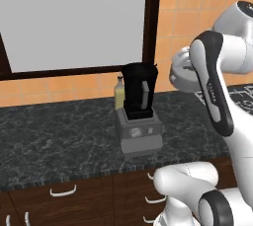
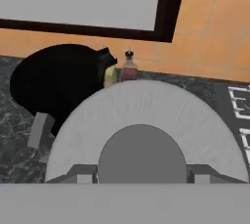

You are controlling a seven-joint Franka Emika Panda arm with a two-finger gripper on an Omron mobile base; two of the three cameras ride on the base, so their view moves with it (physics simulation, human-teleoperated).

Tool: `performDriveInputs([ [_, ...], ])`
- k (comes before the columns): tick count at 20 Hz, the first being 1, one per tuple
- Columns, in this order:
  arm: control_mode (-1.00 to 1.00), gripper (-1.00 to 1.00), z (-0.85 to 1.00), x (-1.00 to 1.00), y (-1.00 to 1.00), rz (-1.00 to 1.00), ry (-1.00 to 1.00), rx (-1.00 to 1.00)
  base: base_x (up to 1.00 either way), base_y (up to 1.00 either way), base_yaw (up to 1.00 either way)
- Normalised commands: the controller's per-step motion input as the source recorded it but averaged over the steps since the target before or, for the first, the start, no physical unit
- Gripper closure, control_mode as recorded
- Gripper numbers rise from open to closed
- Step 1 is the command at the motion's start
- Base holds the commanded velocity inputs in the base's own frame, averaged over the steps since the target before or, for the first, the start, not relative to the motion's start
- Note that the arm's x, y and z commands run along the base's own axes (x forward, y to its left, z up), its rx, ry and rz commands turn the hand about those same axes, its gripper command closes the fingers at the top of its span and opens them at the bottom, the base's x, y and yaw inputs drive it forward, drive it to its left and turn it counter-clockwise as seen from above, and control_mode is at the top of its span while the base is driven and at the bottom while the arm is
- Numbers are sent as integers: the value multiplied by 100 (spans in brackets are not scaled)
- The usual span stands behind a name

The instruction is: Close the lid blender by securely placing the lid on top.

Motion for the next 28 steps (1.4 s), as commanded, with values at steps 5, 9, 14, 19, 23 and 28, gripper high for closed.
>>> performDriveInputs([
  [5, -100, 100, 60, 10, 64, 0, -10, 0, 0, 0, 0],
  [9, -100, 100, 31, 46, 81, 0, 0, 0, 0, 0, 0],
  [14, -100, 100, 21, 57, 62, 0, 6, 0, 0, 0, 0],
  [19, -100, 100, 2, 76, 48, 0, 10, 0, 0, 0, 0],
  [23, -100, 100, 14, 80, 37, 2, 8, 0, 0, 0, 0],
  [28, -100, 100, 14, 51, 7, 0, 1, 0, 0, 0, 0],
])
